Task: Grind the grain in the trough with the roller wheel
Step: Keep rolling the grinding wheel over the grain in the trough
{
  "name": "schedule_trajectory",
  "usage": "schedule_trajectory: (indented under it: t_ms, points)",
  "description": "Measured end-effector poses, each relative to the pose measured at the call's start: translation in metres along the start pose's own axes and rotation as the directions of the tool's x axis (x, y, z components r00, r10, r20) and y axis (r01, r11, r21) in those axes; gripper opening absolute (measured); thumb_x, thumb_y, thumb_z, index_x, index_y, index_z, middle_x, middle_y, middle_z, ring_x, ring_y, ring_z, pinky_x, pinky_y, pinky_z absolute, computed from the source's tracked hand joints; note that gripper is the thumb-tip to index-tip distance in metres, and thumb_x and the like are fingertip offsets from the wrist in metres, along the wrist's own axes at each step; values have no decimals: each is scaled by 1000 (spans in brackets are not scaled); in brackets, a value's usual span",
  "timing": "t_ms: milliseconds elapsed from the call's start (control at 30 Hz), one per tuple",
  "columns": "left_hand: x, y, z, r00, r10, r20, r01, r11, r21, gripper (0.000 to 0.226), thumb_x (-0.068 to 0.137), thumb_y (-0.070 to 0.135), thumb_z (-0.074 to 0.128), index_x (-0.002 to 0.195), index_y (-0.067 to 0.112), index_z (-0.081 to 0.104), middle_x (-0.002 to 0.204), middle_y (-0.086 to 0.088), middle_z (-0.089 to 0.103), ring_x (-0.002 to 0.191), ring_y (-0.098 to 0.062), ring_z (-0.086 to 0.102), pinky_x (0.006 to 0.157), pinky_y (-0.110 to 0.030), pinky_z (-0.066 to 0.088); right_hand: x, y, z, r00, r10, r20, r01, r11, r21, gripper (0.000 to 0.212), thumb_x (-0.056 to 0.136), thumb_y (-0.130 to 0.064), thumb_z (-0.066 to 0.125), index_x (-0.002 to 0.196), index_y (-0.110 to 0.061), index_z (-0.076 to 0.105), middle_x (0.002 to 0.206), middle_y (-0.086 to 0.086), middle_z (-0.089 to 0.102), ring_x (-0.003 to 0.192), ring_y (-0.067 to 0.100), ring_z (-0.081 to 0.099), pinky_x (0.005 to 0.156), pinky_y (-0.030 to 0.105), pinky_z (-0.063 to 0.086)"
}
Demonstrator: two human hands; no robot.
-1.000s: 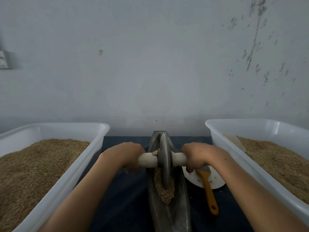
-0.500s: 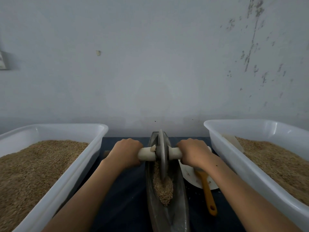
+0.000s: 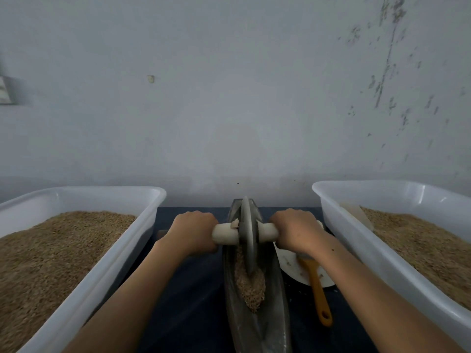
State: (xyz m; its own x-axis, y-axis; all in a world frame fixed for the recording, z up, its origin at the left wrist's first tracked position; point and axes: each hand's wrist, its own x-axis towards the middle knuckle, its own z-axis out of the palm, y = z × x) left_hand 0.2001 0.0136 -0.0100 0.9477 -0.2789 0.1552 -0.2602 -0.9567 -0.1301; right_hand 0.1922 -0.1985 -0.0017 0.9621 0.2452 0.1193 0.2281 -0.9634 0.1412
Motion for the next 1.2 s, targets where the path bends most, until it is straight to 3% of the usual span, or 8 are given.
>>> schedule_trajectory:
  t_ms: [133,333,433,600,700,833,1067,1200]
  points:
    - [0,-2,3,1000,-22,-19,21,998,-51,29,78,39,65,102,23,62,97,2,65,81,-15,55,66,-27,36,2,-4,5,985,-23,-172,16,999,-41,19,87,-20,57,106,-22,59,103,2,66,94,23,62,69,31,36]
    - [-2,2,-6,982,35,187,-24,998,-61,36,76,35,70,107,20,60,85,4,60,74,-12,53,66,-26,39,-2,6,-6,967,-32,253,13,997,75,40,81,-22,69,119,-17,59,94,-1,59,82,16,57,59,24,37]
    - [-3,1,-8,957,37,287,0,991,-130,35,76,35,71,107,21,61,89,1,67,73,-11,59,64,-25,40,-3,6,-7,949,-24,314,-10,994,106,41,80,-21,71,119,-15,60,101,4,65,87,19,63,57,22,40]
    - [-2,6,-5,997,-14,70,11,999,39,35,79,38,67,109,23,59,93,3,62,79,-14,55,67,-29,38,-1,5,-4,980,-6,201,-7,998,68,35,81,-23,68,115,-14,61,96,3,64,83,18,61,60,24,40]
    - [0,8,3,992,-41,-123,47,998,51,28,85,37,59,109,23,57,102,0,63,93,-20,60,70,-29,37,1,1,4,1000,25,-16,-24,999,22,25,87,-21,61,111,-19,60,100,2,65,86,20,60,67,29,37]
    - [0,10,6,980,-62,-188,70,997,36,23,87,34,56,108,23,56,103,0,63,95,-21,60,71,-29,38,1,-2,9,986,44,-163,-40,999,29,17,89,-19,55,105,-23,58,103,2,66,92,22,61,69,31,35]
    - [-3,5,-7,977,-17,212,21,1000,-18,41,76,35,71,113,22,58,99,1,64,80,-15,55,69,-29,41,-4,6,-7,964,-23,263,6,998,63,39,80,-22,70,118,-16,58,96,2,61,82,18,58,58,24,37]
    - [-4,5,-9,960,-23,279,37,998,-46,38,74,34,72,108,21,61,89,1,68,74,-14,58,67,-29,43,-4,6,-7,949,-25,313,-6,995,98,41,79,-22,71,117,-16,59,97,2,62,82,17,60,56,23,37]
